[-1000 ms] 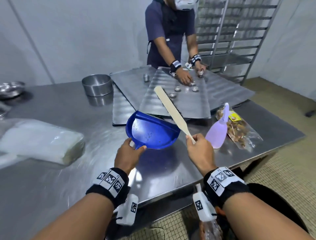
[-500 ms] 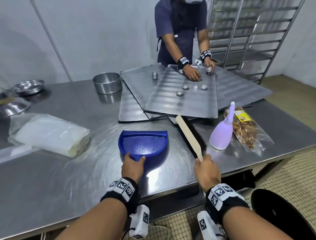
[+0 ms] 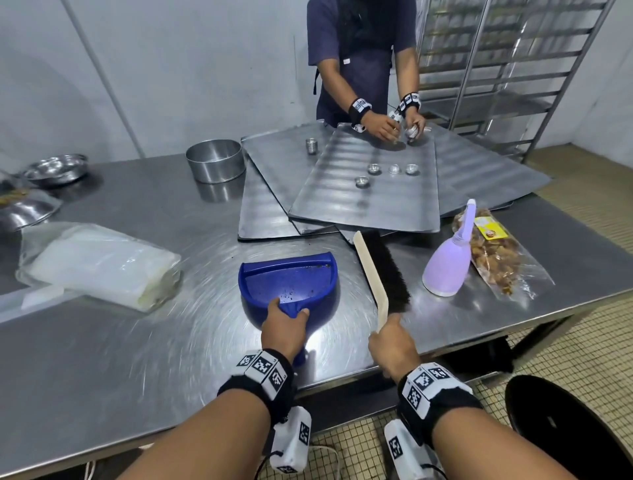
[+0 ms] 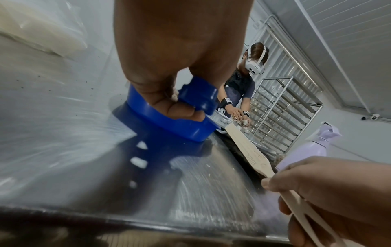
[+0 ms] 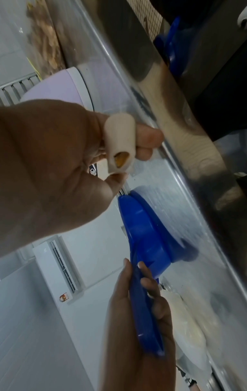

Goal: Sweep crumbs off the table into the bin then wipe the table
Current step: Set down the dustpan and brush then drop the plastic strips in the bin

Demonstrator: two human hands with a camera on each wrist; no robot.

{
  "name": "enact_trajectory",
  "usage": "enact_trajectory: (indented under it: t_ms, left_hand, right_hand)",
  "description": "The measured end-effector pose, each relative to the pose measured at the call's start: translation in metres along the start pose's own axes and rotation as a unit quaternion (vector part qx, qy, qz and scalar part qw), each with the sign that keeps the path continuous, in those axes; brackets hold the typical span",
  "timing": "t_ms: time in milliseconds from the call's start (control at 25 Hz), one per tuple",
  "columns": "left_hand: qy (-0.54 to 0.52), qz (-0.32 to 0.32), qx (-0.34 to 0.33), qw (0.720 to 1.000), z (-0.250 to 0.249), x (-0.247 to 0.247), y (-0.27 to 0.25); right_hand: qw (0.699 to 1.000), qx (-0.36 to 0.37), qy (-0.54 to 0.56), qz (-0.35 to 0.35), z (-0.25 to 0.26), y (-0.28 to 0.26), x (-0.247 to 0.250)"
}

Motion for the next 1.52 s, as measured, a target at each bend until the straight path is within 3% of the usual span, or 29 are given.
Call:
enact_trajectory:
  t_ms: [400, 600, 840, 1000, 1280, 1520]
  left_hand:
    - [0.014, 0.024, -0.008, 1.0, -0.01, 0.002, -0.011]
    - [0.074, 0.042, -0.018, 0.996, -0.013, 0.006, -0.014]
    - [0.152, 0.052, -0.028, 0.987, -0.014, 0.022, -0.003]
    - [0.18, 0.053, -0.04, 0.981, -0.02, 0.039, -0.002]
    - [0.168, 0.071, -0.088, 0.979, -0.036, 0.097, -0.012]
    - [0.158, 0.041, -0.098, 0.982, -0.019, 0.198, -0.016]
  right_hand:
    - [0.994, 0.038, -0.103, 0.025, 0.0, -0.007, -0.006]
    - [0.987, 0.043, -0.155, 0.015, 0.007, -0.007, 0.003]
    - [0.976, 0.107, -0.187, -0.042, 0.043, -0.005, 0.028]
    - [0.969, 0.168, -0.173, -0.044, 0.073, -0.014, 0.031]
    - [0.949, 0.292, -0.117, 0.017, 0.135, -0.071, 0.004]
    - [0.923, 0.371, -0.069, 0.071, 0.204, -0.144, -0.047]
Point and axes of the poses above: each hand's wrist, its own y-axis towards the middle knuckle, its own x-axis out of the back of the hand, z = x × y, the point moved 4 cm from there along y, towards the middle knuckle, and after that the axes turned 10 degrees about -x, right-handed, at the moved point
